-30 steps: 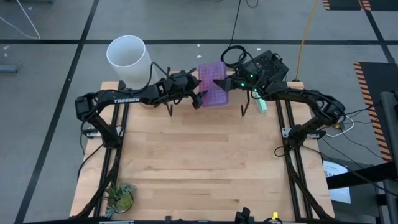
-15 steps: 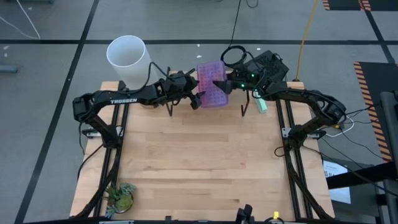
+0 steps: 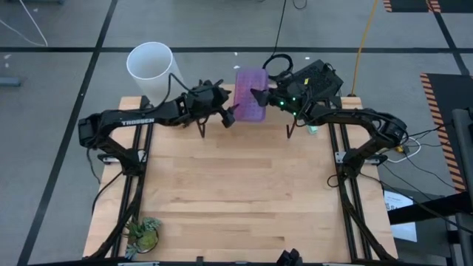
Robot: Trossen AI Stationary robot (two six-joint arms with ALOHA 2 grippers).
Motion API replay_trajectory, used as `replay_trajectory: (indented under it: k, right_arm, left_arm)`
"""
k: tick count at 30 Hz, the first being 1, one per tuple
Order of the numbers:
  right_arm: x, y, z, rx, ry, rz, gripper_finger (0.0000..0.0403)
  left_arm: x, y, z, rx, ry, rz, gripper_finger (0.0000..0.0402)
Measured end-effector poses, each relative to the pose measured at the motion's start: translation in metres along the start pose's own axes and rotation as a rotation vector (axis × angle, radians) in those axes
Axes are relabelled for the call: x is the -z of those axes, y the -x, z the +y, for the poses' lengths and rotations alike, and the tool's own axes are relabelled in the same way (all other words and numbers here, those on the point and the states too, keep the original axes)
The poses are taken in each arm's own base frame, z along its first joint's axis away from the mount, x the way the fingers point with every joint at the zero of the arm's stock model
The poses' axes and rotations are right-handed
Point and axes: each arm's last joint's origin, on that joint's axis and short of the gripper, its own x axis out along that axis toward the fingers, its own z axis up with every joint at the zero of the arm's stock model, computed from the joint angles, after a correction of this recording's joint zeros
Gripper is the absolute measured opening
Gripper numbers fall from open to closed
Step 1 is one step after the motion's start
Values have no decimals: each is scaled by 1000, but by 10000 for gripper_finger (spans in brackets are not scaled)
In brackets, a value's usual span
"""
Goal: Pack school essentials
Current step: Put the violet supply box on the shelf
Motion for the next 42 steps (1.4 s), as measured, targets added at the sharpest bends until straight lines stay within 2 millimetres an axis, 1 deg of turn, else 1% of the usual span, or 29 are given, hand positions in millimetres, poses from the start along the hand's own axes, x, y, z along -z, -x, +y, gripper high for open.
replay_trajectory:
  k: [7,9,14,17,22,26,30,33,38,42]
  right_arm:
    - [7,0,10,-37,-5,-1,399]
    - [8,0,12,-46,-21,2,399]
    - [8,-4,10,-52,-189,-27,399]
    - [10,-9,9,-68,-244,-56,399]
    - [24,-20,9,-64,-210,-14,400]
    - [23,-20,7,-76,-161,-3,400]
    - [14,-15,5,-76,-100,-2,400]
    - [5,-10,7,-93,-43,-4,400]
    - [1,-4,3,-96,29,71,400]
    - [-3,1,0,-76,102,115,400]
  left_arm:
    - [-4,1,-18,61,-33,-48,282]
    - [-5,-3,-22,63,-27,-79,282]
    - [-10,-11,-36,79,-88,-189,282]
    - [-6,-18,-44,90,-122,-196,282]
    - [1,-28,-51,107,-203,-187,282]
    - [9,-33,-49,109,-221,-116,282]
    - [19,-37,-44,112,-219,-29,282]
    - [21,-38,-38,91,-203,8,282]
    - [24,-39,-35,64,-164,39,282]
    - [24,-39,-35,63,-174,43,282]
